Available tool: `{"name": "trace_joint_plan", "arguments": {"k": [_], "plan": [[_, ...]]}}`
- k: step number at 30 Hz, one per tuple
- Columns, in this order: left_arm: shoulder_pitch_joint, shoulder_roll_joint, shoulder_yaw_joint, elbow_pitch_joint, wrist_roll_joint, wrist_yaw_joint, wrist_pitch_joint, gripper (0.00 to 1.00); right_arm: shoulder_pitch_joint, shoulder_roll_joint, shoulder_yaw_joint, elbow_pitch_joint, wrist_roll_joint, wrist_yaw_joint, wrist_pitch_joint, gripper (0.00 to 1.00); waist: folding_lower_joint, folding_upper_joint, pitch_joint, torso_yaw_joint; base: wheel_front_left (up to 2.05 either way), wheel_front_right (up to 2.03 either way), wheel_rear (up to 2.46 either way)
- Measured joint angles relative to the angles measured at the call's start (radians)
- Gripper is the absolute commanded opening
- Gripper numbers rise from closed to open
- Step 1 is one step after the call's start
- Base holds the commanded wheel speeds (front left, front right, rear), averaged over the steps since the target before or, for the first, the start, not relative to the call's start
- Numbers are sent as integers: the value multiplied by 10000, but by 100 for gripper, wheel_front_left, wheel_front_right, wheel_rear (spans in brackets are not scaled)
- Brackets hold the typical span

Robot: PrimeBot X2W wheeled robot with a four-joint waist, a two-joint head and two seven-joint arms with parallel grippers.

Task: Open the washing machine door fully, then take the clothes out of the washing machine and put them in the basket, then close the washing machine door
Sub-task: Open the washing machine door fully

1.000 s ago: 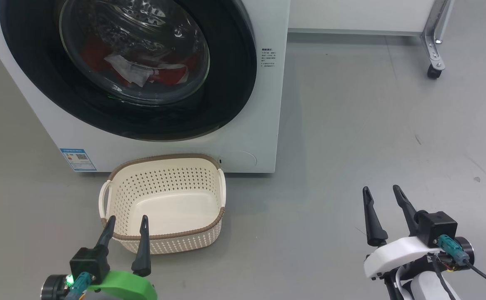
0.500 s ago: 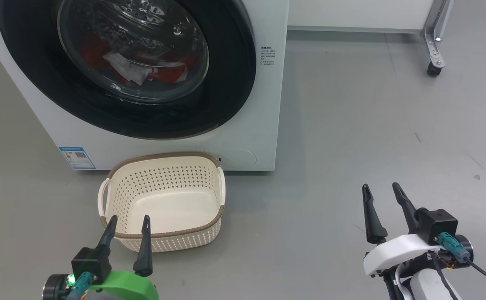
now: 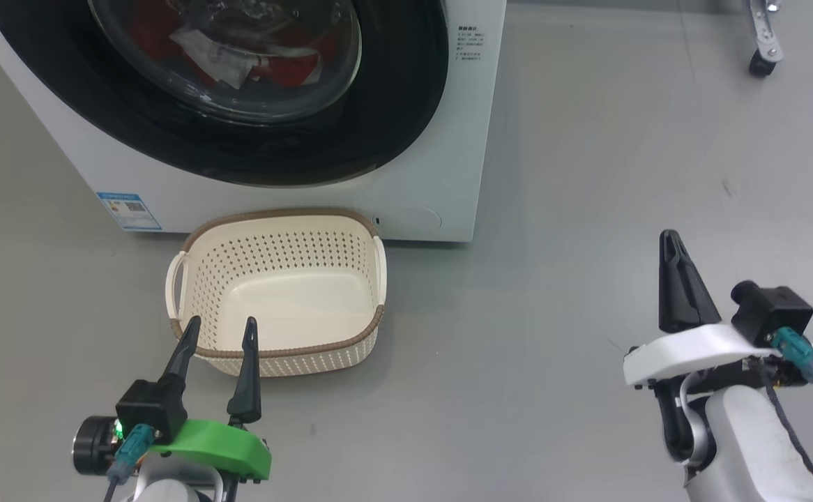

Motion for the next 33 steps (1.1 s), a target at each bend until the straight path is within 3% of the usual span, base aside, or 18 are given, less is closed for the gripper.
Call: {"name": "trace_joint_plan", "arguments": {"k": [14, 27, 33], "plan": [[-1005, -4, -408, -460, -328, 0, -12, 100, -2641, -708, -642, -499, 846, 274, 1256, 0, 0, 0, 1515, 552, 0, 0, 0], [-2006, -13, -1053, -773, -719, 35, -13, 100, -6120, -531, -1703, -790, 3471, 330, 3250, 0, 0, 0, 3251, 1192, 0, 0, 0], [-2491, -19, -1323, -811, -978, 82, -13, 100, -7590, -504, -2157, -351, 4608, 19, 4324, 0, 0, 0, 4098, 1617, 0, 0, 0]]}}
